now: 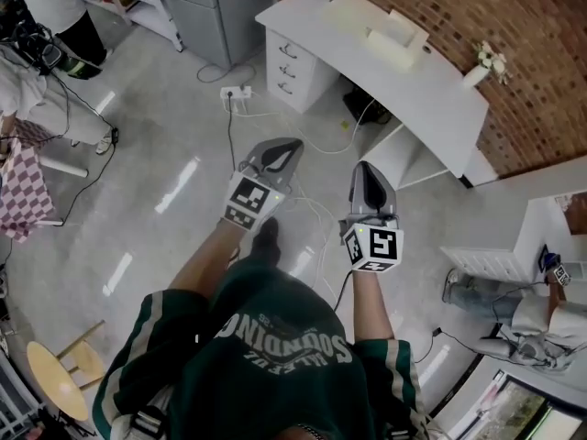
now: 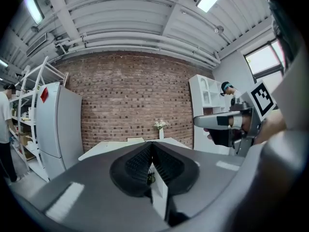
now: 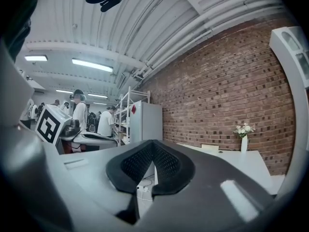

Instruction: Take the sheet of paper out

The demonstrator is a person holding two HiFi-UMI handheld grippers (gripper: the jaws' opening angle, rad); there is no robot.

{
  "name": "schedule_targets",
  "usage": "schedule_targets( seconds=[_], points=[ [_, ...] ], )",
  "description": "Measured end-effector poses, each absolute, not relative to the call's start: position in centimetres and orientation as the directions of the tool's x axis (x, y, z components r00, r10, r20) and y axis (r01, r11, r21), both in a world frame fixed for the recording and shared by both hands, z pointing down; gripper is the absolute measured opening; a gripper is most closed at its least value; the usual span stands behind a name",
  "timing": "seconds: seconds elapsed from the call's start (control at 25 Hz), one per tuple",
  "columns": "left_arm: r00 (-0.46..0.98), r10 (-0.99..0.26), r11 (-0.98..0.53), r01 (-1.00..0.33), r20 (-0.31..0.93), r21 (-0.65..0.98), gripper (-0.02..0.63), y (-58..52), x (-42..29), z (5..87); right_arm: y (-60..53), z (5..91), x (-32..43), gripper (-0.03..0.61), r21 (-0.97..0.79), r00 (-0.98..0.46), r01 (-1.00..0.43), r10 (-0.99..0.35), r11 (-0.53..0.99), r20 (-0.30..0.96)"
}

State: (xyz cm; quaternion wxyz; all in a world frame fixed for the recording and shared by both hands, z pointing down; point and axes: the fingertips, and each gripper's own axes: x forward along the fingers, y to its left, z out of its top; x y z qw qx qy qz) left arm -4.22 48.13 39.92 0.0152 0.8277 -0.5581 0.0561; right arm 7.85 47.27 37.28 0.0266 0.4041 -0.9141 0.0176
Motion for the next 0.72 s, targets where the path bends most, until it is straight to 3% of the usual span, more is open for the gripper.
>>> schedule_targets(
  seconds=[0.72],
  points=[
    [0.442, -0.888, -0.451, -0.891, 0.130, -0.054, 0.011, 34.9, -11.5, 41.0, 35.1, 38.7, 0.5, -0.002, -0.025, -0.612, -0.790, -0.784, 0.613, 0.101]
  ],
)
